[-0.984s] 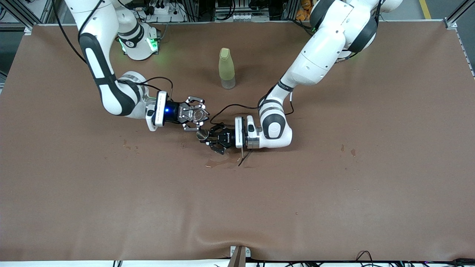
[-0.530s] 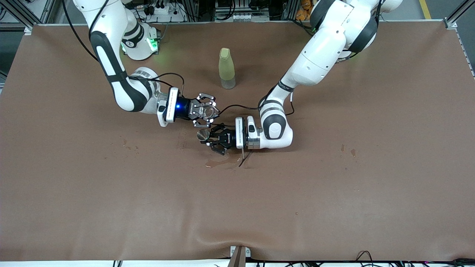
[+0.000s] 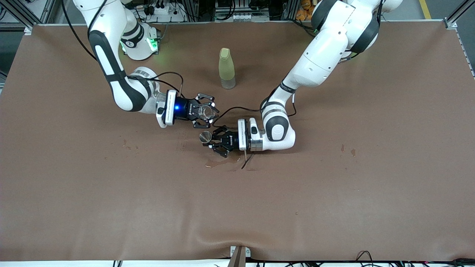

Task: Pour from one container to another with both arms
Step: 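Tilt the glass with the right gripper to pour into the jigger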

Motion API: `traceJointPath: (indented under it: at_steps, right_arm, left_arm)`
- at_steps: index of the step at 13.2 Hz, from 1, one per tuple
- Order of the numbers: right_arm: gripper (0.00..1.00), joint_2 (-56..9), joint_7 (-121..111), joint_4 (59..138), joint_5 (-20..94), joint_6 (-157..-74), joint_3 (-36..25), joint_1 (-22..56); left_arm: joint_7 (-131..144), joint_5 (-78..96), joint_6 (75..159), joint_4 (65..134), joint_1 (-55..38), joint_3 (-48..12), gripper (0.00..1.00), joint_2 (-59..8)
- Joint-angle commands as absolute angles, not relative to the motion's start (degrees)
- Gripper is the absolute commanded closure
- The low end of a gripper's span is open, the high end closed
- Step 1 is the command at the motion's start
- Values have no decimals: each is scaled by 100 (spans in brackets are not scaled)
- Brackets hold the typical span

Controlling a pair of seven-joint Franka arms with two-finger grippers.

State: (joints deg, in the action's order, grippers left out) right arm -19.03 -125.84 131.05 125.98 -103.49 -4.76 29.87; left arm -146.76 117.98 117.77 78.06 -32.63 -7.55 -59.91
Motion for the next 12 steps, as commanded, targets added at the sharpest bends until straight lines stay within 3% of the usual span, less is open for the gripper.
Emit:
traceJointPath:
  at_steps: [1,12]
  right_arm:
    - [100,-1556,-12017,13298,12744,-10424,-457,2979]
    - [100,-1512,-10126,13386,12700,-10433,-457,3015]
  left_arm:
    - [-14853,11901,11663,7848,-3252,-747,100,-5950]
    - [-15143,11892,11514,8270,-3190,-756,100,-5862]
